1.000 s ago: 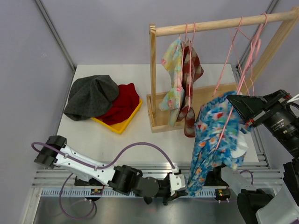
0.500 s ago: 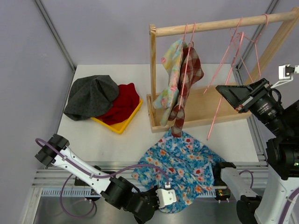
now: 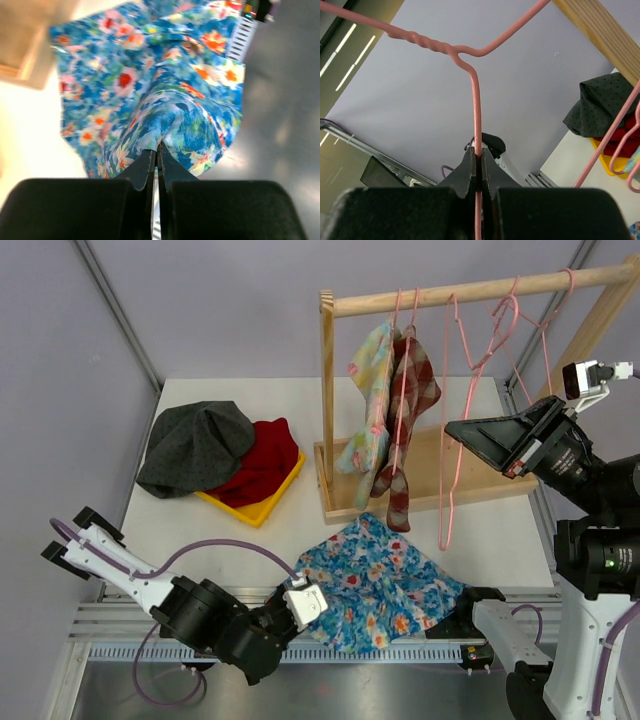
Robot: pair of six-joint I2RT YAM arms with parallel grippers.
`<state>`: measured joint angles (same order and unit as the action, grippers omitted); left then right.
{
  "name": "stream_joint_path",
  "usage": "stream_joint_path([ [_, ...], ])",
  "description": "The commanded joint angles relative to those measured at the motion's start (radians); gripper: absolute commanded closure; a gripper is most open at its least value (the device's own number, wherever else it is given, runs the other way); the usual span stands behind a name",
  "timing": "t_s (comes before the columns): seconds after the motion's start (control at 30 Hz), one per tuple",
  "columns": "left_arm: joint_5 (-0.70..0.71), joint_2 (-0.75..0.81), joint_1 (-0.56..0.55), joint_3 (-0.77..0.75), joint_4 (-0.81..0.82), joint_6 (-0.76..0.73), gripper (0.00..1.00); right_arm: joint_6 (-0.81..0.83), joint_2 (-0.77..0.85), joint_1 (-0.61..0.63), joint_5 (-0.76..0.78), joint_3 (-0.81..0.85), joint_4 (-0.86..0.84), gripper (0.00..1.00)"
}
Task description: Remove the skirt from the hanger
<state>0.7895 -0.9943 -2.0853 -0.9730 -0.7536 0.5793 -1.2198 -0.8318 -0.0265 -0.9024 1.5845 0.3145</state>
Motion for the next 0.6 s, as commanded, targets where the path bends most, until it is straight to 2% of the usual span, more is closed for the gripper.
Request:
stream_joint_path([
  [0.0,0.16,0.034,0.042,-0.072,-0.114,0.039,1.0,0.038,-0.05,-0.001,0.002,-0.011,-0.017,1.0],
  [0.13,0.151,0.013,0.181,-0.125,-0.22,0.005,1.0,0.153,-0.128,-0.001,0.057,0.026,0.113,1.0],
  [0.3,0.178,0.003,0.333,-0.237,-0.221,-0.139,1.0,0.201,-0.168,-0.001,0.092,0.058,0.159,1.0],
  [0.37,0.188,0.02,0.385,-0.295,-0.173,-0.241,1.0,0.194,-0.162,-0.001,0.095,0.039,0.137,1.0],
  [0.47,0.168,0.062,0.519,-0.357,-0.066,-0.402,1.0,0.209,-0.174,-0.001,0.103,0.029,0.132,1.0],
  [0.5,0.159,0.074,0.6,-0.371,-0.032,-0.488,1.0,0.215,-0.185,-0.001,0.106,0.025,0.118,1.0],
  [0.57,0.116,0.075,0.686,-0.438,0.037,-0.557,1.0,0.22,-0.199,-0.001,0.114,0.025,0.1,1.0],
])
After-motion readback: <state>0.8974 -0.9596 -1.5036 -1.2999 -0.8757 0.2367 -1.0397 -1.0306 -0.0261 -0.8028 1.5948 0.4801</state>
